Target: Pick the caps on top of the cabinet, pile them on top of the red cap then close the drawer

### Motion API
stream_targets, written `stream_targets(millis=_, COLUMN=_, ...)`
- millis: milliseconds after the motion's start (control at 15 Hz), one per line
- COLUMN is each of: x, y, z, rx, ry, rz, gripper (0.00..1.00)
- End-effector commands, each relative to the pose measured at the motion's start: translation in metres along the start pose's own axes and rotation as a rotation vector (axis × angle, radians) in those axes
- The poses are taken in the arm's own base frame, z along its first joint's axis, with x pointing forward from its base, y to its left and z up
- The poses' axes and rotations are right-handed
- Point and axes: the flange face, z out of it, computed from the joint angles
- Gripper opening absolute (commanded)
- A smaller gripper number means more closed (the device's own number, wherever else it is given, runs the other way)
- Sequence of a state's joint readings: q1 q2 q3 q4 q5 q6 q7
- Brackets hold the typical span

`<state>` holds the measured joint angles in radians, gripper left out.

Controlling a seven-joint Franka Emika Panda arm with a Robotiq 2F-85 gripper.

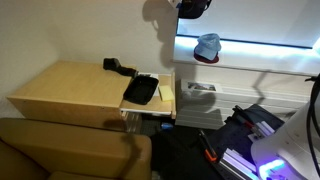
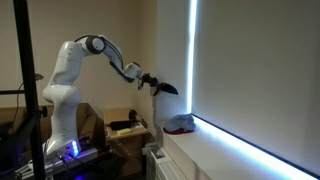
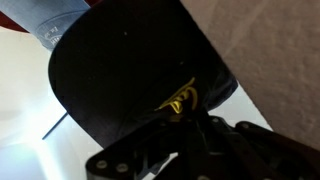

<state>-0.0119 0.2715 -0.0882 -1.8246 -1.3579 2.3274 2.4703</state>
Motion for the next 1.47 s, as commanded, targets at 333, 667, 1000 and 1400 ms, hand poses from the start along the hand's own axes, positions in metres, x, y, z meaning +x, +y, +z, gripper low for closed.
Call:
stream_targets(millis=333, x=0.011, y=0.041, z=0.060, rx=-0.130, ry=0.076, rz=0.011, gripper=0.02)
stream_targets(millis=667, x=0.001, y=0.000, z=0.000, rx=-0.002, ry=0.001, rz=0.000, gripper=0.06)
stream_targets(millis=1000, x=0.007, y=0.008, z=0.029, rx=-0.082, ry=0.086, rz=0.005, gripper=0.02)
stream_targets(millis=1400, x=0.052, y=0.051, z=0.107, rx=-0.342, ry=0.271, rz=0.100, gripper=0.02)
